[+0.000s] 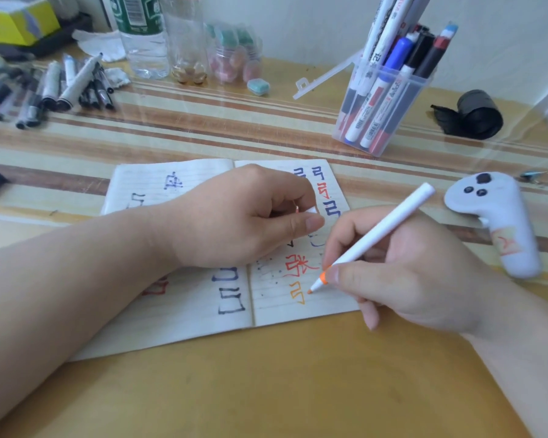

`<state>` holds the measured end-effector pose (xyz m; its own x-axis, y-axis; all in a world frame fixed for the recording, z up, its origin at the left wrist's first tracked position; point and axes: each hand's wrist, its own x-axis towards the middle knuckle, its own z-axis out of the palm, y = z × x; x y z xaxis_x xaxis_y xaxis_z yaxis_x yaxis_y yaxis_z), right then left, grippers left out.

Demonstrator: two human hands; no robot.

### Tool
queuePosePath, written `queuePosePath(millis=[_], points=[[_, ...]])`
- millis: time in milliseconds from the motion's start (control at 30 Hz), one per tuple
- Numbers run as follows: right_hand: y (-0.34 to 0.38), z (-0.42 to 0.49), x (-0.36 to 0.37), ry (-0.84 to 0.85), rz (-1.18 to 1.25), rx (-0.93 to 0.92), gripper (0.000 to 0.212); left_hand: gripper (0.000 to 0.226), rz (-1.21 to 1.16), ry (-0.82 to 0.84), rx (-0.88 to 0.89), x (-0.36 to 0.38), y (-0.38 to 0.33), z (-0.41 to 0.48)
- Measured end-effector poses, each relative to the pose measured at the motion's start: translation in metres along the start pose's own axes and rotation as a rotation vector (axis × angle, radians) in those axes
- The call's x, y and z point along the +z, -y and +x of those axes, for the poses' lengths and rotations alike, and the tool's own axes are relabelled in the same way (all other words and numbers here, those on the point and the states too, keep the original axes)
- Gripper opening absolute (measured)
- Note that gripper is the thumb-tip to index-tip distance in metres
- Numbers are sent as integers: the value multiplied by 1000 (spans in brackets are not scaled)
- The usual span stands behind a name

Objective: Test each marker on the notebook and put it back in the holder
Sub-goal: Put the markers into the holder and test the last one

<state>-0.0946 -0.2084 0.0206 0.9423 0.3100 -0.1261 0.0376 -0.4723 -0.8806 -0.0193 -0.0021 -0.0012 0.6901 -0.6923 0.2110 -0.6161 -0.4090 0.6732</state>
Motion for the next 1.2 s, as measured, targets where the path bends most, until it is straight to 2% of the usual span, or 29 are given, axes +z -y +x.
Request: queuePosePath(millis=[233, 500, 700, 867, 1200], points=[[-4, 2, 2, 5, 149, 31, 6, 28, -58, 16, -41, 0, 0, 0], [-1, 0, 3, -1, 28, 15, 7, 30, -200, 2, -74, -1, -1, -2], [-2, 1, 2, -49, -42, 7, 12, 25, -183, 8, -84, 0, -3, -2], [-5, 1, 1, -34, 105, 33, 5, 28, -147, 15, -98, -1, -5, -1], [-4, 0, 4, -40, 23, 1, 6, 28, -132, 20, -104, -1, -6, -2]])
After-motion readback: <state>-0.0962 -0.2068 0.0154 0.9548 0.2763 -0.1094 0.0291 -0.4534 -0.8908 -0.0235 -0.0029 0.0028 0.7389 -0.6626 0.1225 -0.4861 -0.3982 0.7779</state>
